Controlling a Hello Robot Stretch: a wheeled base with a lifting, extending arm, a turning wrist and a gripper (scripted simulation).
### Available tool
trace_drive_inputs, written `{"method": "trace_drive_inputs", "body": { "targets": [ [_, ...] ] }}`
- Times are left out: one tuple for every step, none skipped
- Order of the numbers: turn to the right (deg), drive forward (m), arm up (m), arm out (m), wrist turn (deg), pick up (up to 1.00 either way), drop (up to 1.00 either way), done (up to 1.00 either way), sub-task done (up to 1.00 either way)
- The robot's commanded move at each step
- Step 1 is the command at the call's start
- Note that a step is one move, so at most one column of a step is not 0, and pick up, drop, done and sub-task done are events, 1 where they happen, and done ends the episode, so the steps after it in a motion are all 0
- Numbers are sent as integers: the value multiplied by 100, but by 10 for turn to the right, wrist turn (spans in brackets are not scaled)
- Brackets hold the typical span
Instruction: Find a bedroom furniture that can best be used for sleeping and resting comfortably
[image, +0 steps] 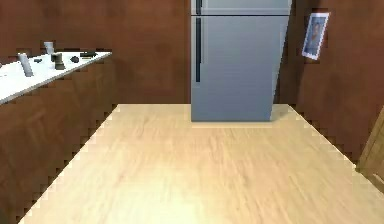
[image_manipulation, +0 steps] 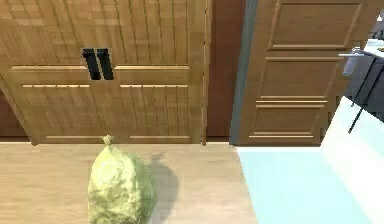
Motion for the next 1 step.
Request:
{"method": "trace_drive_inputs", "body": {
  "targets": [
    [450,0,0,0,0,0,0,0,0]
  ]
}}
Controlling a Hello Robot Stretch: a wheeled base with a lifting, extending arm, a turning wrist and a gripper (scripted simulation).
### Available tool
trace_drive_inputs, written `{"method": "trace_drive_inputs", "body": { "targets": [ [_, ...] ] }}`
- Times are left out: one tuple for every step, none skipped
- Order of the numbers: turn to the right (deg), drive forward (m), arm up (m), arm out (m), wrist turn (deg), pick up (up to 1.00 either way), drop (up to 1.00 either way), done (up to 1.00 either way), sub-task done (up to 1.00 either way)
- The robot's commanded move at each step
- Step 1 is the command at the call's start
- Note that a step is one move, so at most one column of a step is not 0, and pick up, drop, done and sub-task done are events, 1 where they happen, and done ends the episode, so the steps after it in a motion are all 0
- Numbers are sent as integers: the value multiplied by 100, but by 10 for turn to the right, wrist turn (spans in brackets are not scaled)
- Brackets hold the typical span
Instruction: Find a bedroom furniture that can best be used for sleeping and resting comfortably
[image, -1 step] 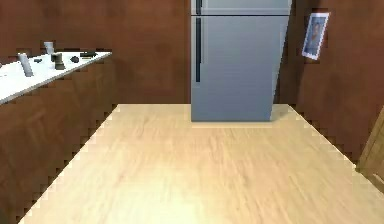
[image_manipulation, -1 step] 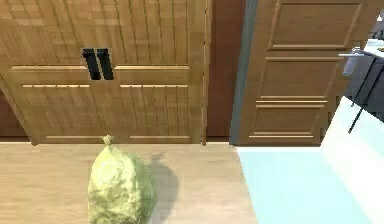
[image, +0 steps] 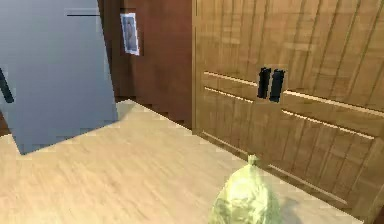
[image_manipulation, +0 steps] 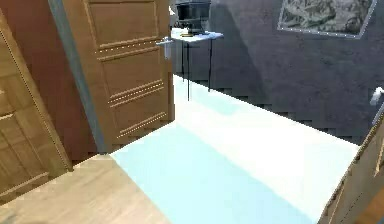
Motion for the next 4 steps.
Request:
{"method": "trace_drive_inputs", "body": {
  "targets": [
    [450,0,0,0,0,0,0,0,0],
    [450,0,0,0,0,0,0,0,0],
    [60,0,0,0,0,0,0,0,0],
    [0,50,0,0,0,0,0,0,0]
  ]
}}
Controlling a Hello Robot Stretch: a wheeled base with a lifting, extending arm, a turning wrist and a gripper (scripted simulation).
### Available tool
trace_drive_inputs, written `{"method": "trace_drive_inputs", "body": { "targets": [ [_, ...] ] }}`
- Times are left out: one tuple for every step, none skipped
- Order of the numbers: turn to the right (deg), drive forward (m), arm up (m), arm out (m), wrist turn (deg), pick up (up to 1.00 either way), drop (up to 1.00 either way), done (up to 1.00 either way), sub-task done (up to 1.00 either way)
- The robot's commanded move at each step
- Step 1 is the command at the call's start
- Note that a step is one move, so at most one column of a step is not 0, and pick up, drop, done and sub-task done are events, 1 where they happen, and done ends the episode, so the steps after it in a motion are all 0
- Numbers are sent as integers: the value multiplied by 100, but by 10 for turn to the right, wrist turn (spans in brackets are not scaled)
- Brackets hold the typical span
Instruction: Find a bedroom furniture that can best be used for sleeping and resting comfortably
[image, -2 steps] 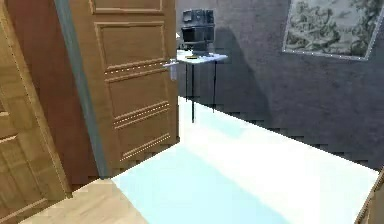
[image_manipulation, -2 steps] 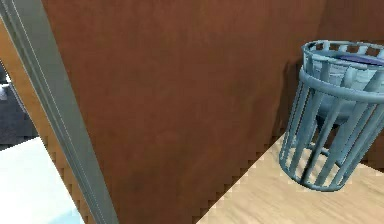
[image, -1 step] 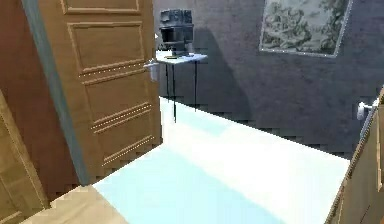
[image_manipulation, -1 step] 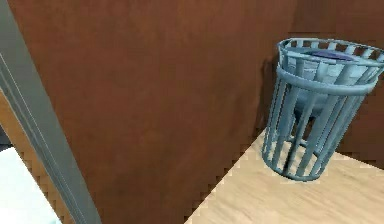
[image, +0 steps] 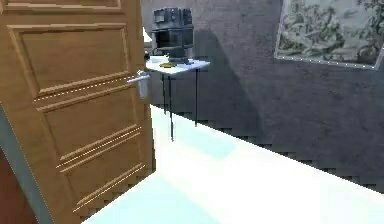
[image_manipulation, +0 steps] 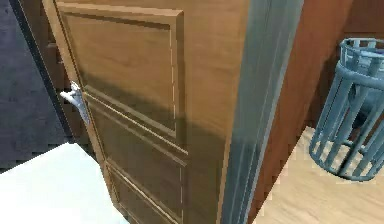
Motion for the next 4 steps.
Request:
{"method": "trace_drive_inputs", "body": {
  "targets": [
    [390,0,0,0,0,0,0,0,0],
    [0,100,0,0,0,0,0,0,0],
    [60,0,0,0,0,0,0,0,0],
    [0,20,0,0,0,0,0,0,0]
  ]
}}
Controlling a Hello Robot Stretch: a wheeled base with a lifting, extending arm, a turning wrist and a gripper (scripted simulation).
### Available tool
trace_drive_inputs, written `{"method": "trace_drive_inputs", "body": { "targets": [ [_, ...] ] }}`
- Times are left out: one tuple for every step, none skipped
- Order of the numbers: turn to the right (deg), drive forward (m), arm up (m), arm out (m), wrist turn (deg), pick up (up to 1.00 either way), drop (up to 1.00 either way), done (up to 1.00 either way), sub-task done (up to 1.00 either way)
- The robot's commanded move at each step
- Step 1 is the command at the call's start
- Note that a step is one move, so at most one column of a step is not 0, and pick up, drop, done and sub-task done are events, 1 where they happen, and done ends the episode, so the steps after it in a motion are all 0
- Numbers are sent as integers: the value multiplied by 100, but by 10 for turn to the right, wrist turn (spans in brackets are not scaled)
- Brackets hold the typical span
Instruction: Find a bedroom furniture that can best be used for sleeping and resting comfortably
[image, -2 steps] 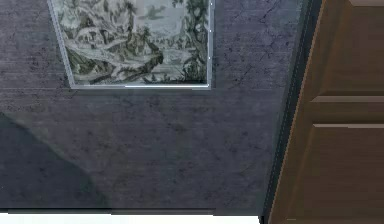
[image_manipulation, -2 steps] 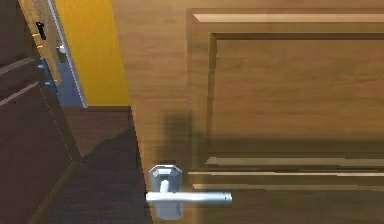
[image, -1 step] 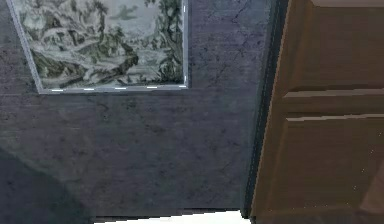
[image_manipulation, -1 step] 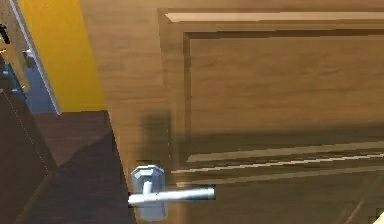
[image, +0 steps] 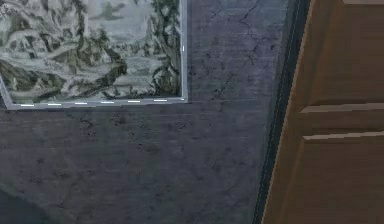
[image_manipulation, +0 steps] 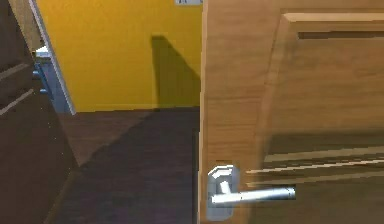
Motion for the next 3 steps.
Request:
{"method": "trace_drive_inputs", "body": {
  "targets": [
    [450,0,0,0,0,0,0,0,0],
    [180,0,0,0,0,0,0,0,0],
    [0,100,0,0,0,0,0,0,0]
  ]
}}
